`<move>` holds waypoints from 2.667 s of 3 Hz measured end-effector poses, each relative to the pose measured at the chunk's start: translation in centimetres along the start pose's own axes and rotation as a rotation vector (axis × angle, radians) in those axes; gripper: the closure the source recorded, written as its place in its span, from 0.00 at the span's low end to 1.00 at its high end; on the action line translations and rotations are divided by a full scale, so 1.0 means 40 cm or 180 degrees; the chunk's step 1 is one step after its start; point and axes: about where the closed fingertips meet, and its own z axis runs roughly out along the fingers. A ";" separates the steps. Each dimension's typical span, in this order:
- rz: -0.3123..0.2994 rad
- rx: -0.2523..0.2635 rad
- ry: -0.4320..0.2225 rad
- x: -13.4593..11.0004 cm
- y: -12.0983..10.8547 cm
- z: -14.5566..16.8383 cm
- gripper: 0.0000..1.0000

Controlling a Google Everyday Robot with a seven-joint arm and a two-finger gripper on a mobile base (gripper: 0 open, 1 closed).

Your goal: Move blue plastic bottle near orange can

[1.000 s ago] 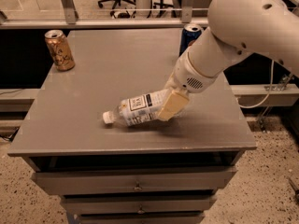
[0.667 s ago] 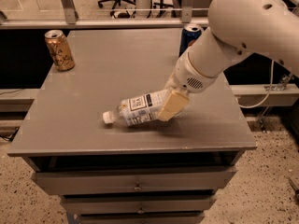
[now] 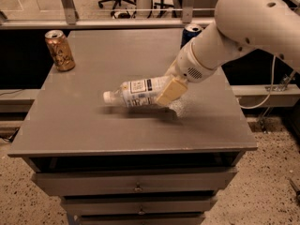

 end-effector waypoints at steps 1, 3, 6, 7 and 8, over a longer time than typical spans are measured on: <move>0.0183 0.0257 -0.0133 -0.016 -0.132 0.034 1.00; 0.0703 0.0784 -0.0267 -0.084 -0.308 0.131 1.00; 0.0994 0.0945 -0.0404 -0.285 -0.332 0.283 1.00; 0.1015 0.0875 -0.0427 -0.323 -0.329 0.343 1.00; 0.1014 0.0777 -0.0496 -0.376 -0.319 0.401 1.00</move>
Offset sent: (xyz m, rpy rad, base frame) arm 0.1684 -0.0036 -0.0005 0.1385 -0.1337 -0.3788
